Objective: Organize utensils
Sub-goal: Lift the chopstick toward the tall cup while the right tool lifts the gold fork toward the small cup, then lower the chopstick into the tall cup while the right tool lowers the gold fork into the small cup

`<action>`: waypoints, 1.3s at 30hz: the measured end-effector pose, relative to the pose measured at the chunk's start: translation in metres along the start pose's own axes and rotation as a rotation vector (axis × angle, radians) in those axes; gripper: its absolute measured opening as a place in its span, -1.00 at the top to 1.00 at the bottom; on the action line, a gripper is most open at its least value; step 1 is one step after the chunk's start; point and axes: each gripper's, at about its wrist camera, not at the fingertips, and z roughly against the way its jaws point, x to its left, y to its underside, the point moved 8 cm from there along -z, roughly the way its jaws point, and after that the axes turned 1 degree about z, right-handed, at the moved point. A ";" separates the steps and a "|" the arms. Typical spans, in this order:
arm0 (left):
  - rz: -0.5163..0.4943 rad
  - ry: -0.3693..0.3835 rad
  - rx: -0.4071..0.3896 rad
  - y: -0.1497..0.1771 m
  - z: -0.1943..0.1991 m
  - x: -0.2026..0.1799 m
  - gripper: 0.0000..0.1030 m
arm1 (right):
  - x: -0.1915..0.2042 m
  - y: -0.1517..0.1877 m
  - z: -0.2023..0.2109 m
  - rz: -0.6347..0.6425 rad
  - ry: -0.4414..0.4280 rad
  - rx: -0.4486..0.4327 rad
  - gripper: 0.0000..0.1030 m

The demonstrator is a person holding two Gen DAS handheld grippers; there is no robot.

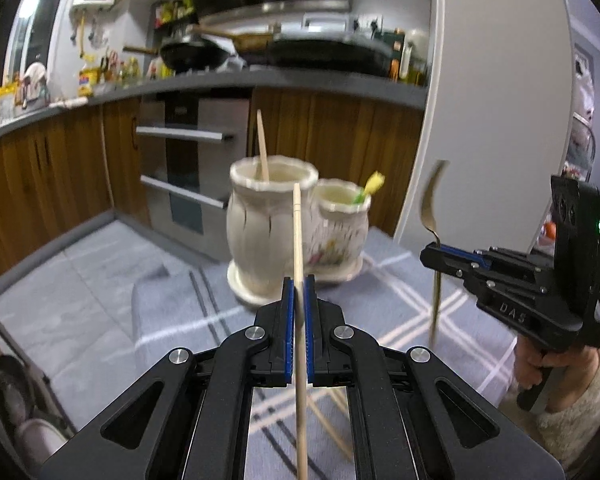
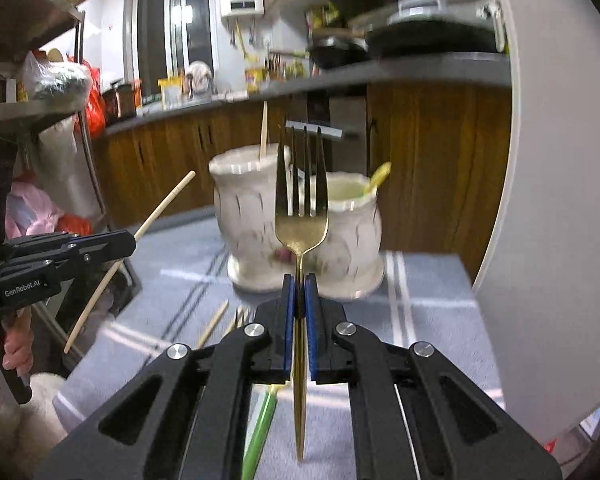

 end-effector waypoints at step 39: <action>0.050 -0.178 -0.377 -0.143 -0.105 0.047 0.89 | -0.056 -0.112 -0.067 -0.183 0.070 -0.291 0.89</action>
